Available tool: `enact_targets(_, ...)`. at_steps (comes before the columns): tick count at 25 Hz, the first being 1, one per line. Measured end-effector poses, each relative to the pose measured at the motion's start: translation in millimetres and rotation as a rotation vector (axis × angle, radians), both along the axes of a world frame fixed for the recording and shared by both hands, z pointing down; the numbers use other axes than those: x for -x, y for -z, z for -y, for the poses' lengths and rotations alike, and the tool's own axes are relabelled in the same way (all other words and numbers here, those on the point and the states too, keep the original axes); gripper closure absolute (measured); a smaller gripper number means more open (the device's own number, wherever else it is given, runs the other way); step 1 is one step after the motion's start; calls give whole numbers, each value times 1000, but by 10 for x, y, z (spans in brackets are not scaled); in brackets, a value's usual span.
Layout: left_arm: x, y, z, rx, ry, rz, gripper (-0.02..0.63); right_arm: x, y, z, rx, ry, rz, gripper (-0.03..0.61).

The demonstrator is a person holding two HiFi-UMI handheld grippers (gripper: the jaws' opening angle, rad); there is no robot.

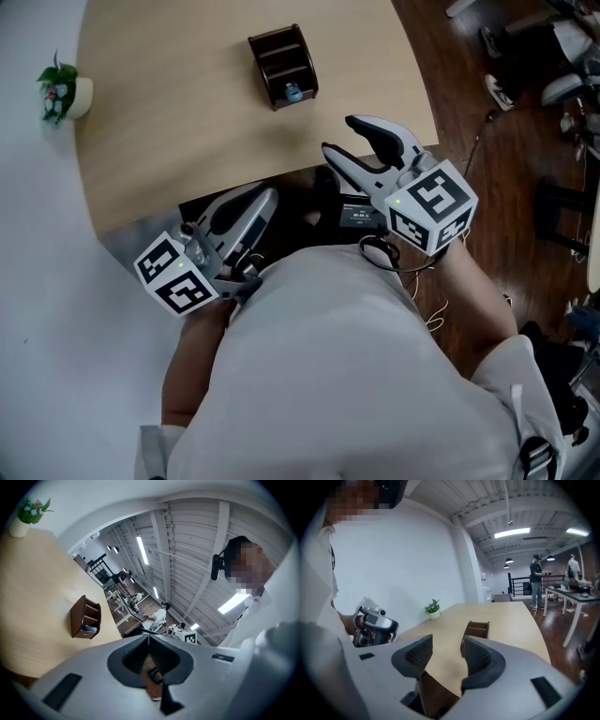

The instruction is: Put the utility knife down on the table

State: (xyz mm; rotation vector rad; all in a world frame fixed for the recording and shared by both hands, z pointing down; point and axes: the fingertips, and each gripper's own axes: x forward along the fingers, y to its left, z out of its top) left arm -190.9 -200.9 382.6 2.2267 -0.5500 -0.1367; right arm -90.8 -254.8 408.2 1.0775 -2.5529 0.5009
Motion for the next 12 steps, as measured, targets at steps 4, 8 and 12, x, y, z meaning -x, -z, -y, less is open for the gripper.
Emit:
enact_targets(4, 9, 10, -171, -30, -23, -2, 611, -216, 287, -194, -39, -118, 64, 549)
enact_targets(8, 7, 18, -171, -36, -33, 2, 611, -306, 469, -260, -44, -166, 122, 578)
enact_targets(12, -6, 54, -166, -56, -34, 7, 611, -272, 548, -326, -42, -159, 146, 578)
